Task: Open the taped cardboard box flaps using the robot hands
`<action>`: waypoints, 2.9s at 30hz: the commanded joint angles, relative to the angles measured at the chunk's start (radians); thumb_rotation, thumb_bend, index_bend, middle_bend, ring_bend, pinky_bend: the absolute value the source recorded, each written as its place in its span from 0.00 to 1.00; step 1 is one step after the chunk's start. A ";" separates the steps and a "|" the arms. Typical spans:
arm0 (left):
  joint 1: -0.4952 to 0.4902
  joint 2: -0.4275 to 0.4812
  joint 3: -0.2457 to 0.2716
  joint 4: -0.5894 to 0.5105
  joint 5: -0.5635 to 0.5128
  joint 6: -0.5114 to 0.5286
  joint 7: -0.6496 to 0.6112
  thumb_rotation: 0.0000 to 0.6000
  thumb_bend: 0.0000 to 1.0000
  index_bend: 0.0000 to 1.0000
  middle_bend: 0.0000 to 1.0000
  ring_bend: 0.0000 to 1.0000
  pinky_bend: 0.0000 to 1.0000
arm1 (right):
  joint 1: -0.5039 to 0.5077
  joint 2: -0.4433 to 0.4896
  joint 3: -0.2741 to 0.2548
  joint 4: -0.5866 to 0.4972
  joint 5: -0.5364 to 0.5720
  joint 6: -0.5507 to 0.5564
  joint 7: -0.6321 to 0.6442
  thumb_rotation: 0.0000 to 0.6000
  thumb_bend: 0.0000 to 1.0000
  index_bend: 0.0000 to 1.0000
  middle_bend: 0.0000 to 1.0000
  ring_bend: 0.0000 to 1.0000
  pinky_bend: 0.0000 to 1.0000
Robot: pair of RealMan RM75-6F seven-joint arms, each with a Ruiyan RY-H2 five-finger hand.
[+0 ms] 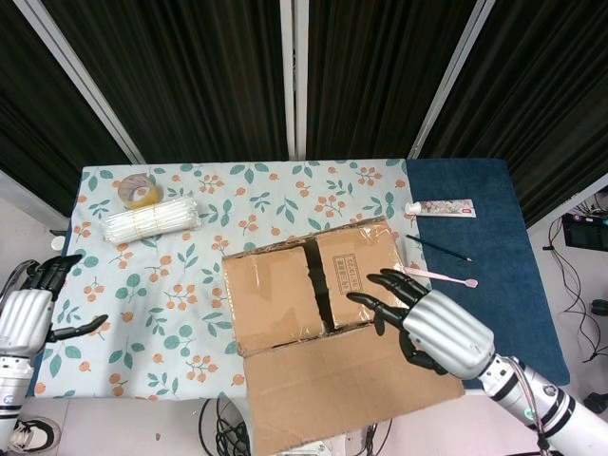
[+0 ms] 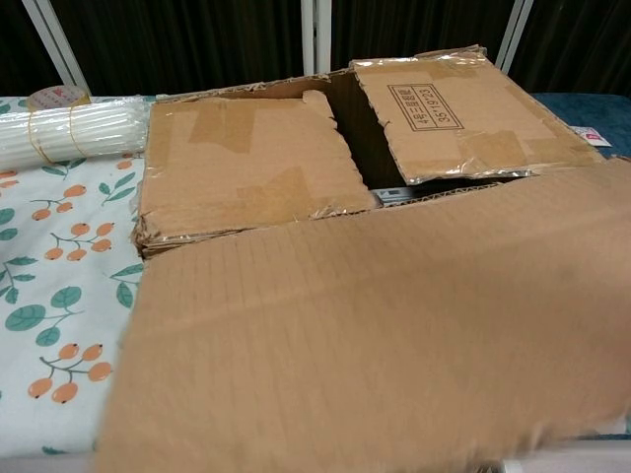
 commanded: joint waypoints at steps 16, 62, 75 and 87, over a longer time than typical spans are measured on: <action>0.014 -0.018 0.011 0.017 0.001 0.015 -0.017 0.33 0.00 0.11 0.14 0.09 0.21 | 0.295 -0.584 0.078 0.342 0.377 -0.314 -0.703 1.00 0.90 0.21 0.15 0.00 0.00; -0.013 -0.041 0.004 0.048 -0.007 -0.019 -0.040 0.33 0.00 0.11 0.14 0.09 0.21 | 0.339 -0.442 0.021 0.270 0.485 -0.183 -0.799 1.00 0.88 0.47 0.36 0.00 0.00; -0.048 -0.055 -0.001 0.034 -0.011 -0.065 -0.011 0.33 0.00 0.11 0.14 0.09 0.21 | 0.179 -0.223 0.004 0.244 0.269 -0.013 -0.481 1.00 0.82 0.48 0.38 0.00 0.00; -0.074 -0.056 -0.005 -0.019 -0.018 -0.092 0.064 0.33 0.00 0.11 0.14 0.09 0.21 | -0.009 -0.121 -0.071 0.366 0.171 0.170 -0.283 1.00 0.82 0.48 0.38 0.00 0.00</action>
